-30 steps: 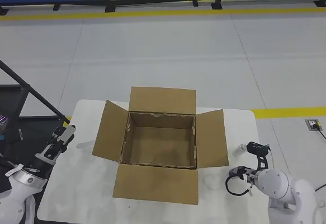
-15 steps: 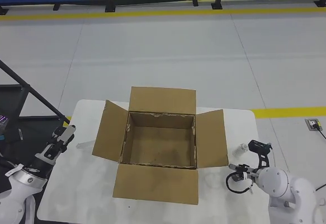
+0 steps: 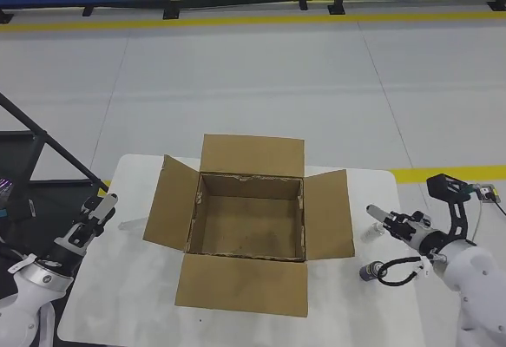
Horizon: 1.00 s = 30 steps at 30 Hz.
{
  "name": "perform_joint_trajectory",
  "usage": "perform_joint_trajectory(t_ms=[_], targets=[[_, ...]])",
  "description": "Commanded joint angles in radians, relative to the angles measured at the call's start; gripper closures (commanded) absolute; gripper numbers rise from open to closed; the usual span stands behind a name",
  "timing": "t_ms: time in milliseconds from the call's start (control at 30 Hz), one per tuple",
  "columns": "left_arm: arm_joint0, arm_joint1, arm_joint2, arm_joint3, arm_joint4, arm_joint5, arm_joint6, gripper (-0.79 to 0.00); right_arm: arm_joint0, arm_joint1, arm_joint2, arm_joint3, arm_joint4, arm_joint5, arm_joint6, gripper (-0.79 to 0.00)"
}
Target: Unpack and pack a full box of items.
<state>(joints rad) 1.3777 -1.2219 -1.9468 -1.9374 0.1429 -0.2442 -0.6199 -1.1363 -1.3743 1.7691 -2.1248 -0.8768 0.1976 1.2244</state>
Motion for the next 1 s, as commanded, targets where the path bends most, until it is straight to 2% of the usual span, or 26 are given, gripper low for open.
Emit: perform_joint_trajectory(t_ms=[0,200,400,600,967], targets=[[0.0,0.0,0.0,0.0,0.0,0.0,0.0,-0.785,0.055,0.006,-0.003,0.099,0.038,-0.042,0.027,-0.785],[0.0,0.0,0.0,0.0,0.0,0.0,0.0,-0.785,0.213,0.019,-0.055,0.393,0.16,-0.094,0.114,-0.785],[0.0,0.0,0.0,0.0,0.0,0.0,0.0,-0.785,0.307,0.024,-0.134,0.567,0.228,-0.143,0.12,-0.785],[0.0,0.0,0.0,0.0,0.0,0.0,0.0,-0.785,0.368,0.028,-0.2,0.654,0.268,-0.168,0.108,-0.785],[0.0,0.0,0.0,0.0,0.0,0.0,0.0,-0.785,0.432,0.034,-0.297,0.716,0.301,-0.172,0.076,-0.785]])
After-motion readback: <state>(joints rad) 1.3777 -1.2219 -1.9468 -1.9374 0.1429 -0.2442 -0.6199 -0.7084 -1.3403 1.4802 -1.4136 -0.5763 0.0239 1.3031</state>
